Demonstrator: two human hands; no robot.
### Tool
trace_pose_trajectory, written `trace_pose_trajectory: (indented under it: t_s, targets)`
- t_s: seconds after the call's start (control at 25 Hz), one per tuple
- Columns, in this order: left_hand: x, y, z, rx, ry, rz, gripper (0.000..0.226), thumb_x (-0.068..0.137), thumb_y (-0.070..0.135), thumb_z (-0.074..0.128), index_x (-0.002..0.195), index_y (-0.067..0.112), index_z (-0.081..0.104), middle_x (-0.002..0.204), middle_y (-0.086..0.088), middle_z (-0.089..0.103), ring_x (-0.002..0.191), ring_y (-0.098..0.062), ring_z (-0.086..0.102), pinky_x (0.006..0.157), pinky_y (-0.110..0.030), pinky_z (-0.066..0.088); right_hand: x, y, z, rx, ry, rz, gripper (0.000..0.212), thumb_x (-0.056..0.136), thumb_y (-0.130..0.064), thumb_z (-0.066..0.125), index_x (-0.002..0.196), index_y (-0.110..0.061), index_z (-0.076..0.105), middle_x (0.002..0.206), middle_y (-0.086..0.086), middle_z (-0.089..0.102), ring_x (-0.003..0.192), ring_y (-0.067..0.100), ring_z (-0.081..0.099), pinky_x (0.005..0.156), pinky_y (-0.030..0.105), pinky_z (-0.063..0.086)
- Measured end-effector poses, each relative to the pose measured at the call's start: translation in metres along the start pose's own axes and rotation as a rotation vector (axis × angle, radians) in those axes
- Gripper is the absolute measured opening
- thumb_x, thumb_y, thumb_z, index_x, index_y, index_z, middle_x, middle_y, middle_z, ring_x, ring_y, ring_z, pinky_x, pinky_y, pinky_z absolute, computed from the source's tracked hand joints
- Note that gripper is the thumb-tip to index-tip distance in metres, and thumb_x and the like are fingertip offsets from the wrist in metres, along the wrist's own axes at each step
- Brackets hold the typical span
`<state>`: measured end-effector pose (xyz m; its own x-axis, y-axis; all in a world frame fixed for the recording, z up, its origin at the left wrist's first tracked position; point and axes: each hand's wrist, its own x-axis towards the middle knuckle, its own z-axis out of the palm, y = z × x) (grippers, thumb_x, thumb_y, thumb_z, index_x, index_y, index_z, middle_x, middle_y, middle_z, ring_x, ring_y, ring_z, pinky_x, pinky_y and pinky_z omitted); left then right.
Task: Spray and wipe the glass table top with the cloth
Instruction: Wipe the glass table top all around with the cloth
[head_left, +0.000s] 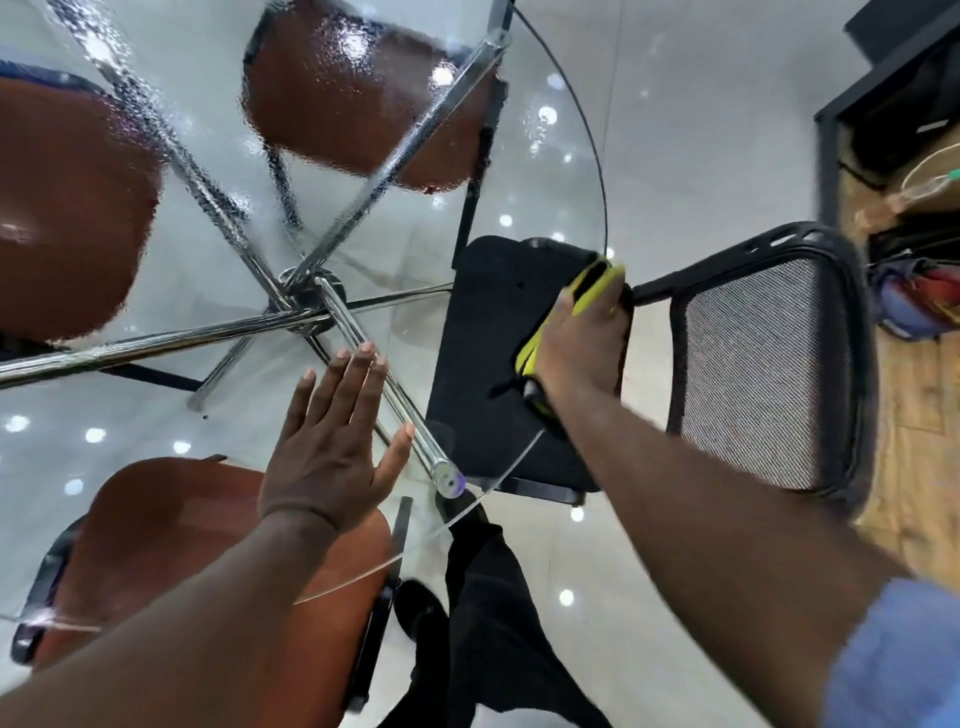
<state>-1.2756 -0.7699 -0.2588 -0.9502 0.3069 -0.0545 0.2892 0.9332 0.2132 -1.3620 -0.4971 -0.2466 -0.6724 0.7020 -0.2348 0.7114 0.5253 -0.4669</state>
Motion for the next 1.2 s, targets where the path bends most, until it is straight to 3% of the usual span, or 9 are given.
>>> trace_pose_trajectory:
  t_s: [0.08, 0.2, 0.36, 0.52, 0.64, 0.84, 0.96, 1.08, 1.2]
  targets:
    - [0.001, 0.000, -0.001, 0.002, -0.018, -0.001, 0.079, 0.102, 0.060, 0.032, 0.165, 0.014, 0.022, 0.174, -0.003, 0.014, 0.161, -0.022, 0.010, 0.130, -0.050, 0.013, -0.036, 0.004, -0.001, 0.007, -0.003, 0.061, 0.074, 0.111, -0.050, 0.040, 0.171, -0.022, 0.006, 0.153, 0.021, 0.046, 0.131, 0.042, 0.058, 0.098, 0.051, 0.051]
    - [0.000, 0.000, 0.001, 0.006, -0.007, -0.001, 0.078, 0.102, 0.059, 0.034, 0.165, 0.014, 0.023, 0.174, -0.003, 0.016, 0.161, -0.022, 0.012, 0.129, -0.050, 0.014, 0.013, -0.015, -0.003, -0.051, 0.018, 0.052, 0.068, 0.112, -0.052, 0.036, 0.169, -0.025, 0.012, 0.152, 0.018, 0.049, 0.132, 0.040, 0.059, 0.102, 0.050, 0.048]
    - [0.002, -0.001, 0.003, -0.001, 0.024, 0.009, 0.077, 0.101, 0.057, 0.037, 0.164, 0.015, 0.025, 0.173, -0.003, 0.019, 0.161, -0.022, 0.014, 0.129, -0.049, 0.014, 0.078, -0.042, -0.014, -0.046, -0.083, 0.066, 0.061, 0.112, -0.054, 0.031, 0.165, -0.027, 0.018, 0.152, 0.016, 0.052, 0.134, 0.039, 0.058, 0.102, 0.048, 0.043]
    - [0.000, -0.001, 0.000, 0.016, 0.004, 0.007, 0.078, 0.101, 0.058, 0.035, 0.165, 0.014, 0.024, 0.174, -0.003, 0.017, 0.161, -0.022, 0.013, 0.130, -0.049, 0.013, -0.007, -0.008, -0.004, 0.088, 0.003, 0.141, 0.065, 0.110, -0.052, 0.041, 0.166, -0.022, 0.023, 0.146, 0.018, 0.054, 0.130, 0.040, 0.060, 0.100, 0.048, 0.049]
    - [0.001, 0.001, -0.001, 0.005, 0.005, 0.007, 0.079, 0.101, 0.058, 0.036, 0.164, 0.013, 0.025, 0.173, -0.005, 0.018, 0.161, -0.024, 0.014, 0.129, -0.050, 0.014, -0.081, 0.014, 0.004, 0.079, 0.023, 0.130, 0.074, 0.111, -0.049, 0.042, 0.170, -0.017, 0.010, 0.142, 0.021, 0.052, 0.121, 0.043, 0.063, 0.090, 0.048, 0.052]
    - [0.002, 0.002, 0.002, 0.013, 0.016, 0.012, 0.078, 0.101, 0.058, 0.035, 0.164, 0.014, 0.025, 0.174, -0.004, 0.017, 0.161, -0.022, 0.012, 0.129, -0.051, 0.016, 0.025, -0.008, -0.003, -0.036, 0.010, 0.017, 0.070, 0.111, -0.052, 0.035, 0.170, -0.025, 0.009, 0.151, 0.018, 0.048, 0.130, 0.041, 0.059, 0.101, 0.050, 0.049]
    - [0.002, 0.000, 0.002, 0.017, 0.027, 0.015, 0.078, 0.102, 0.059, 0.035, 0.165, 0.015, 0.025, 0.174, -0.002, 0.016, 0.161, -0.022, 0.011, 0.129, -0.051, 0.015, 0.058, -0.014, -0.003, -0.172, 0.011, -0.131, 0.070, 0.112, -0.050, 0.033, 0.171, -0.023, 0.007, 0.157, 0.021, 0.042, 0.141, 0.042, 0.048, 0.111, 0.053, 0.043]
    - [0.001, 0.001, 0.002, 0.024, 0.020, 0.013, 0.078, 0.102, 0.060, 0.032, 0.164, 0.013, 0.025, 0.174, -0.003, 0.017, 0.161, -0.022, 0.011, 0.129, -0.050, 0.014, -0.002, 0.015, 0.010, -0.347, 0.115, -0.382, 0.072, 0.110, -0.044, 0.038, 0.171, -0.013, 0.015, 0.172, 0.030, 0.021, 0.160, 0.046, 0.023, 0.130, 0.056, 0.024]
    - [0.001, 0.001, -0.001, 0.028, 0.012, 0.005, 0.079, 0.102, 0.060, 0.032, 0.164, 0.013, 0.025, 0.174, -0.004, 0.016, 0.161, -0.022, 0.011, 0.129, -0.050, 0.015, -0.060, 0.047, 0.005, -0.463, -0.088, -0.899, 0.071, 0.111, -0.042, 0.038, 0.172, -0.013, 0.015, 0.179, 0.021, 0.008, 0.167, 0.037, 0.007, 0.135, 0.054, 0.009]
